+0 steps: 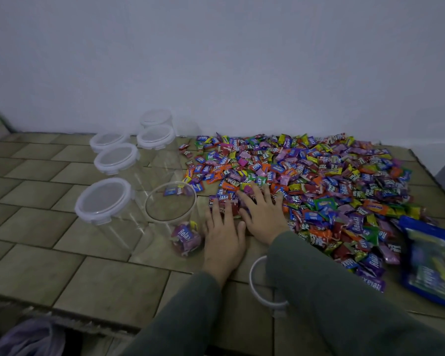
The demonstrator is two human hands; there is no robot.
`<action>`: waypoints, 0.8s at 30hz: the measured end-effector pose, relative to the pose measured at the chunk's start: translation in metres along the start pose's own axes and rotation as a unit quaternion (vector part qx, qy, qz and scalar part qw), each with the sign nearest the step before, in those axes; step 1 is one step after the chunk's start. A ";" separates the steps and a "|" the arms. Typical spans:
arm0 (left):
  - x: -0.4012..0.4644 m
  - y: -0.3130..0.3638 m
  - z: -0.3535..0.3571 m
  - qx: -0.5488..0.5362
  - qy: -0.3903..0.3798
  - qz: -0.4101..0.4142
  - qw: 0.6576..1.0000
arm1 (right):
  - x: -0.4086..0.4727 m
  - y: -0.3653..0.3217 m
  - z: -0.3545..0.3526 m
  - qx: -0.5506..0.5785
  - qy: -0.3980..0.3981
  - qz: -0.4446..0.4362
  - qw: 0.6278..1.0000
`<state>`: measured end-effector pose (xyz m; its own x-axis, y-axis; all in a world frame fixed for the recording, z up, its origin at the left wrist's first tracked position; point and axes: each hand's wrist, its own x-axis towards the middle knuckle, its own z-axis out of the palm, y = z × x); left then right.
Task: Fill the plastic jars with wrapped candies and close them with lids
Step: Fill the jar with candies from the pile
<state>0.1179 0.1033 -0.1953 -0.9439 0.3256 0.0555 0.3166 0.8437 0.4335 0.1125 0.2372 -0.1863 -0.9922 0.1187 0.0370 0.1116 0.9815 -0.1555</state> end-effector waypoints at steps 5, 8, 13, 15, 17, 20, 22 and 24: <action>0.033 0.004 -0.002 0.005 -0.023 -0.059 0.998 | 0.000 0.008 0.002 -0.029 0.011 0.017 0.999; 0.043 0.003 -0.002 0.044 -0.014 -0.052 0.998 | 0.001 0.007 0.003 -0.028 0.046 0.018 0.998; 0.045 0.004 0.001 0.055 0.036 -0.018 0.998 | 0.006 0.007 -0.003 -0.010 0.024 0.048 0.999; 0.046 0.009 -0.002 0.066 0.025 -0.007 0.997 | 0.009 0.012 -0.008 -0.004 0.008 0.041 0.999; 0.048 0.010 -0.003 0.091 0.004 0.010 0.996 | 0.011 0.018 -0.013 0.030 0.012 0.035 0.999; 0.046 0.013 -0.008 0.070 0.000 0.036 0.997 | 0.008 0.023 -0.019 0.084 0.047 0.033 0.995; 0.048 0.010 -0.007 0.055 -0.004 0.048 0.997 | 0.005 0.022 -0.023 0.125 0.084 0.033 0.988; 0.047 0.012 -0.010 0.050 -0.002 0.049 0.998 | 0.000 0.018 -0.028 0.192 0.121 0.045 0.973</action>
<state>0.0764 0.1242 -0.1788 -0.9074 0.4107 0.0890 0.4156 0.8455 0.3352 0.1162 0.2588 -0.1610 -0.9323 0.2792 0.2301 0.1227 0.8423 -0.5248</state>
